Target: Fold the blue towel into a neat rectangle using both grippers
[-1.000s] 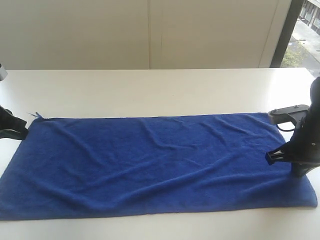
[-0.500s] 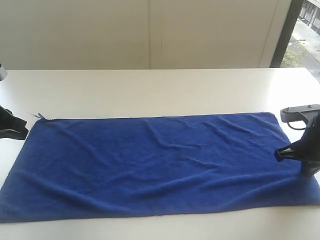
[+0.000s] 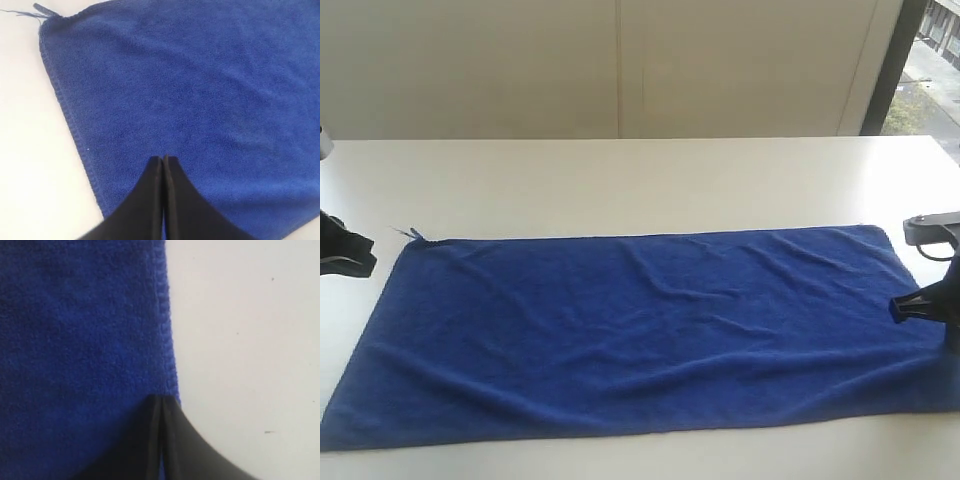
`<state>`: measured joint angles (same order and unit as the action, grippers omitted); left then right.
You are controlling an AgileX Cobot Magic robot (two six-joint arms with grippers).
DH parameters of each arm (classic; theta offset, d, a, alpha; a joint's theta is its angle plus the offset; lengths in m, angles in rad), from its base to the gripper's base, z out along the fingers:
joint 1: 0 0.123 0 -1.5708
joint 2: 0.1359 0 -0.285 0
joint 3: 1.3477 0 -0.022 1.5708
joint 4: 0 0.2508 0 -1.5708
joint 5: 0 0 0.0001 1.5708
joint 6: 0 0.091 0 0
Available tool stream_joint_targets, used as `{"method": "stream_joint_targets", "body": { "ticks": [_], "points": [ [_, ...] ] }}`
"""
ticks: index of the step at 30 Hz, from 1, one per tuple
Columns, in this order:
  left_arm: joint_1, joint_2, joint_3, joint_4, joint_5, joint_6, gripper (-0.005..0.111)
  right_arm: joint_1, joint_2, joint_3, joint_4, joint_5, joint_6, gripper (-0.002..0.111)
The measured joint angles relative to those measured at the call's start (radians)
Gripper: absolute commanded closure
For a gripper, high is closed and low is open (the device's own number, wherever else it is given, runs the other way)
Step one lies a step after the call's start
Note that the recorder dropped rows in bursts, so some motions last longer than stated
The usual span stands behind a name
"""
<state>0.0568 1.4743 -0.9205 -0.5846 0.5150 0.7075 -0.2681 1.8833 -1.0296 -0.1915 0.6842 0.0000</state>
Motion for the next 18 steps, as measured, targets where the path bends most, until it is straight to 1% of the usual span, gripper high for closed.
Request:
{"method": "stream_joint_targets", "body": {
  "ticks": [3, 7, 9, 13, 15, 18],
  "points": [
    [0.000, 0.000, 0.000, -0.012, 0.000, 0.000, 0.107, 0.000, -0.034, 0.004, 0.010, -0.005, 0.000, 0.108],
    [-0.006, 0.000, 0.000, -0.070, 0.018, 0.030, 0.107, 0.018, -0.126, 0.004, 0.070, -0.012, -0.031, 0.108],
    [-0.024, 0.006, 0.000, -0.094, 0.045, 0.081, 0.107, 0.032, -0.166, 0.004, 0.132, 0.007, -0.080, 0.108],
    [-0.101, 0.050, 0.000, -0.096, 0.099, 0.146, 0.107, 0.075, -0.186, 0.014, 0.206, 0.069, -0.151, 0.108],
    [-0.136, 0.068, 0.001, -0.029, 0.109, 0.102, 0.107, 0.097, -0.186, 0.040, 0.217, 0.077, -0.162, 0.108],
    [-0.175, 0.076, 0.016, 0.185, 0.117, -0.103, 0.107, 0.118, -0.186, 0.084, 0.217, 0.077, -0.167, 0.108]
  ]
}}
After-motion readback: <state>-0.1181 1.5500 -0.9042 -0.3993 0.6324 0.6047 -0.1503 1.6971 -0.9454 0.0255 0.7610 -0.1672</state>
